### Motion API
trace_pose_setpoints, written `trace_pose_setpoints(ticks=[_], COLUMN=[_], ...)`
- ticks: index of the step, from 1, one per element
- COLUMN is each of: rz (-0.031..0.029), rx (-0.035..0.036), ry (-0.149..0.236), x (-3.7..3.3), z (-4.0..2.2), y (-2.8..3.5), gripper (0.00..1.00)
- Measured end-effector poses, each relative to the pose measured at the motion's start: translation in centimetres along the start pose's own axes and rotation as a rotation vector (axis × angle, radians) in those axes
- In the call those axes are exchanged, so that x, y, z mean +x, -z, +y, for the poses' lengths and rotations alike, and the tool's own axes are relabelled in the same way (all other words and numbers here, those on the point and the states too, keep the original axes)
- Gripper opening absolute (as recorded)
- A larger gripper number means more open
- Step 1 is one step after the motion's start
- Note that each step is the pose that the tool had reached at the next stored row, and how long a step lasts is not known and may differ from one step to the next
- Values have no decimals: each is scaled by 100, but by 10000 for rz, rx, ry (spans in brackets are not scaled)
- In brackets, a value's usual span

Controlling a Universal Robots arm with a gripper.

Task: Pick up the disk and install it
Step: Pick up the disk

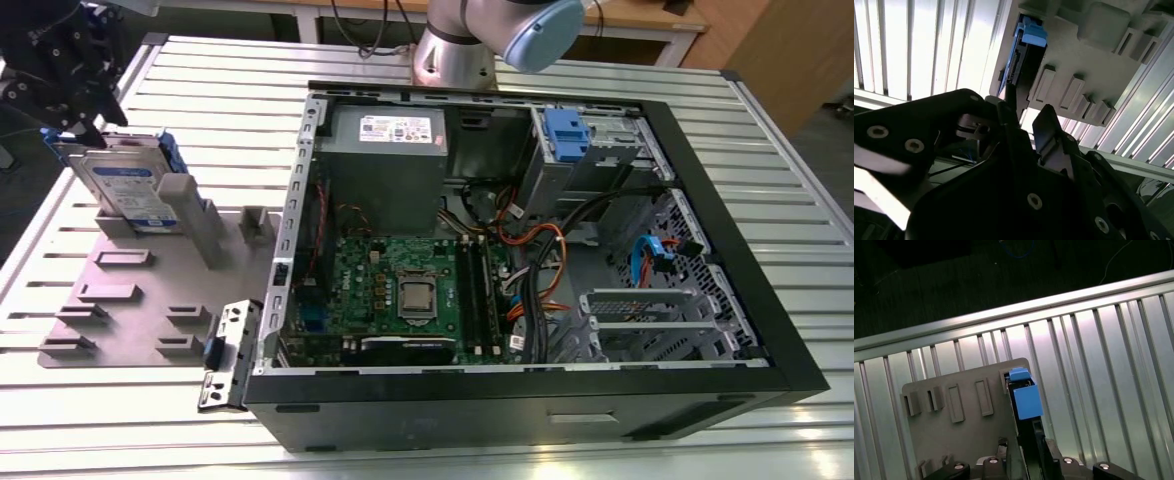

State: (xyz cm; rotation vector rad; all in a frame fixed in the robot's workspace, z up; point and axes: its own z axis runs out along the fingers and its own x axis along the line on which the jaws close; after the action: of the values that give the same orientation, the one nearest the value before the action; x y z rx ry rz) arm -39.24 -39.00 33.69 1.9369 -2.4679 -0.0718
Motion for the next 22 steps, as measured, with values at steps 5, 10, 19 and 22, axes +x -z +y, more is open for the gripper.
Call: trace_pose_setpoints(ticks=[5, 10, 19, 22], rz=[0, 6, -224, -260], rx=[0, -15, -56, -74], ry=[0, 428, 1346, 1614], x=[0, 0, 0, 2], z=[-1, -1, -2, -1], y=[0, -6, -33, -67], gripper=[53, 53, 53, 53])
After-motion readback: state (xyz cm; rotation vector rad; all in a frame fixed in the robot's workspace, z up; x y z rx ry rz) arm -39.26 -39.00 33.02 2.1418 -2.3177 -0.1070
